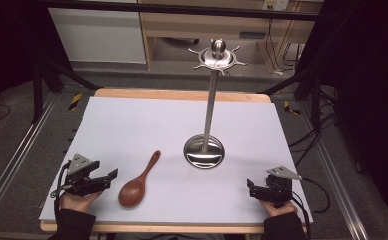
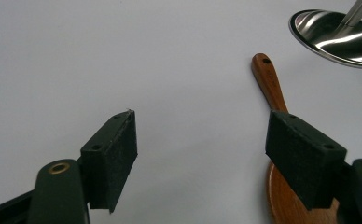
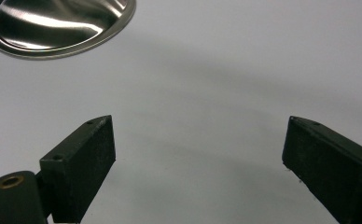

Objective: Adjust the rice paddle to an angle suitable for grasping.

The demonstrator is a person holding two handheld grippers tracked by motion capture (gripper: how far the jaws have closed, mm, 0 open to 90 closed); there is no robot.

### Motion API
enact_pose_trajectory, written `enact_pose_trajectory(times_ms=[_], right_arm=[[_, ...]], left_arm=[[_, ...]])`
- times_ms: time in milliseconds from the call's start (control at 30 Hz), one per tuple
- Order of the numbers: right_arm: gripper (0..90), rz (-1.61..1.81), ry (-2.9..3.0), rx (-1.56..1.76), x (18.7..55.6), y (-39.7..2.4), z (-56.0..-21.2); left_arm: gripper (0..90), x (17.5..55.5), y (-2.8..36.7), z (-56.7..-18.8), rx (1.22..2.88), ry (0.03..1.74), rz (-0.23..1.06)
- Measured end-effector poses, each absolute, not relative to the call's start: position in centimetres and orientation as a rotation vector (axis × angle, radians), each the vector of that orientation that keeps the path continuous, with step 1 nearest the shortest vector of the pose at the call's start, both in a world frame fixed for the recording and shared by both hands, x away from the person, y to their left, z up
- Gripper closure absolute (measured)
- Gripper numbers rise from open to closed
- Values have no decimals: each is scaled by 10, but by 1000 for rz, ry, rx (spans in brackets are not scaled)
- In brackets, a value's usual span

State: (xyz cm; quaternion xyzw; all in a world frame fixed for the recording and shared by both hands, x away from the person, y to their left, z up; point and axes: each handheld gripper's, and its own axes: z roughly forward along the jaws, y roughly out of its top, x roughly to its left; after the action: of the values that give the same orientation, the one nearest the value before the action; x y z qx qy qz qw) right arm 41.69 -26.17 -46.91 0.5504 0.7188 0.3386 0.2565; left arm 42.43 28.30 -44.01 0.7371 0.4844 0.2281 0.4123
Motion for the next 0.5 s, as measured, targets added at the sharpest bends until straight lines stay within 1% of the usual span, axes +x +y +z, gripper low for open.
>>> enact_pose_trajectory(times_ms=[500], right_arm=[[97,907,1952,1484,415,-259,-469]], left_arm=[[235,428,261,-436,1912,1171,527]])
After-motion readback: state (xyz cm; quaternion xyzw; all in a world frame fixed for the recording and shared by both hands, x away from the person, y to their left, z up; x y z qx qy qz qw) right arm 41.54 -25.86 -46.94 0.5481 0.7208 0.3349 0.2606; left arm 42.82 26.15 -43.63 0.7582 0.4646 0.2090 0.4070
